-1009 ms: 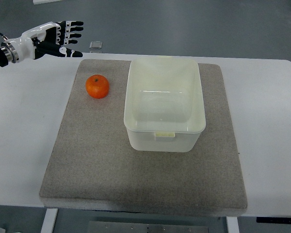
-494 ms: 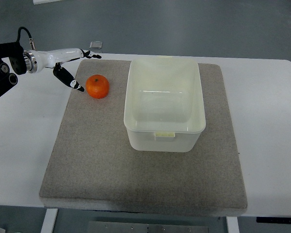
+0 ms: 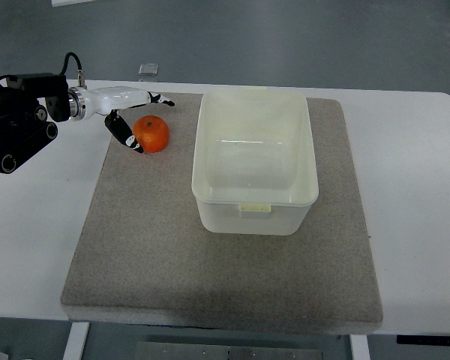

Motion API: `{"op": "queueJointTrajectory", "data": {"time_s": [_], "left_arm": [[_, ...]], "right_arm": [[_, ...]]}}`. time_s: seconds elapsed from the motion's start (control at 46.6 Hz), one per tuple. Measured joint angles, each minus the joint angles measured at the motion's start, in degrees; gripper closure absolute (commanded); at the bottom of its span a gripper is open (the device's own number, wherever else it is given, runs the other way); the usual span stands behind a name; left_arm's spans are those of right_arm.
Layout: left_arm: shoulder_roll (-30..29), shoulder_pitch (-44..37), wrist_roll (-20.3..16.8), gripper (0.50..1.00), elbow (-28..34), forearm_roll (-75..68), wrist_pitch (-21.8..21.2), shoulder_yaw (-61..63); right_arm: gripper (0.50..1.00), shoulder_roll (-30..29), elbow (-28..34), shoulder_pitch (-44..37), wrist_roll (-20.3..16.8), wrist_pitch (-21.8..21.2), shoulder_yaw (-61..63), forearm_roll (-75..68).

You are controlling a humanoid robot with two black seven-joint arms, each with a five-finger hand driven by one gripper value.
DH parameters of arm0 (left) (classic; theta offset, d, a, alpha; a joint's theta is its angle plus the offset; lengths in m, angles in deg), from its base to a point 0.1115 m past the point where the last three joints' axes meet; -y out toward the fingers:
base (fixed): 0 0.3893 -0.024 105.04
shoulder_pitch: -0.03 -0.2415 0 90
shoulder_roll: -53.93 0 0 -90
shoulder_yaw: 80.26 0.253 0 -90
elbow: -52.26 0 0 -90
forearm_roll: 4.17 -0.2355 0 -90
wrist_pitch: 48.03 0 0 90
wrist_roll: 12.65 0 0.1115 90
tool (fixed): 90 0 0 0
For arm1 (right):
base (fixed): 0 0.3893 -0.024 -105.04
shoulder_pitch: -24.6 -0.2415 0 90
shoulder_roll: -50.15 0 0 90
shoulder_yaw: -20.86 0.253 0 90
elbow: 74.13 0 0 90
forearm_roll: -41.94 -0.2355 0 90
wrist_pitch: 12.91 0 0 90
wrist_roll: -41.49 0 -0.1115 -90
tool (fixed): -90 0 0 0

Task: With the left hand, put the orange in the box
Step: 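Lower the left hand over the orange and close fingers around it, then lift the orange with the left hand and carry it toward the box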

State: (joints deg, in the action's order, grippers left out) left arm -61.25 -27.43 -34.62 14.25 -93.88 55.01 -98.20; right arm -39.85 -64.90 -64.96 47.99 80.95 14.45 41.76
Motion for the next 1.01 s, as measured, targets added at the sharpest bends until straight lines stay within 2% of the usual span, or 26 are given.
{"op": "queueJointTrajectory", "data": {"time_s": [0.043,0.086,0.129,0.172,0.279,0.322,0.709,0.773,0.816,0.966,1.009], "left_arm": [[0.4,0.1,0.0,0.57,0.4,-0.1,-0.3,0.0],[0.7,0.1,0.0,0.604,0.5,-0.2,-0.4,0.1],[0.9,0.1,0.0,0.609,0.6,-0.4,-0.5,0.1],[1.0,0.1,0.1,0.641,0.7,-0.8,-0.5,0.1],[1.0,0.2,0.2,0.649,0.7,-2.4,-0.5,0.1],[1.0,0.2,0.2,0.673,0.7,-2.6,-0.5,0.1],[1.3,0.2,0.2,0.666,1.9,-3.1,-0.5,2.7],[1.3,0.2,0.2,0.677,1.9,-3.1,-0.5,2.7],[1.3,0.2,0.2,0.718,1.9,-3.1,-0.6,2.7],[1.3,0.2,0.2,1.0,2.0,-3.1,-0.6,3.3],[1.2,0.4,0.2,1.0,2.0,-3.3,-0.6,3.7]], "right_arm": [[0.568,0.0,0.0,0.0,0.0,0.0,0.0,0.0],[0.568,0.0,0.0,0.0,0.0,0.0,0.0,0.0],[0.568,0.0,0.0,0.0,0.0,0.0,0.0,0.0],[0.568,0.0,0.0,0.0,0.0,0.0,0.0,0.0],[0.568,0.0,0.0,0.0,0.0,0.0,0.0,0.0],[0.568,0.0,0.0,0.0,0.0,0.0,0.0,0.0],[0.568,0.0,0.0,0.0,0.0,0.0,0.0,0.0],[0.568,0.0,0.0,0.0,0.0,0.0,0.0,0.0],[0.568,0.0,0.0,0.0,0.0,0.0,0.0,0.0],[0.568,0.0,0.0,0.0,0.0,0.0,0.0,0.0],[0.568,0.0,0.0,0.0,0.0,0.0,0.0,0.0]]}}
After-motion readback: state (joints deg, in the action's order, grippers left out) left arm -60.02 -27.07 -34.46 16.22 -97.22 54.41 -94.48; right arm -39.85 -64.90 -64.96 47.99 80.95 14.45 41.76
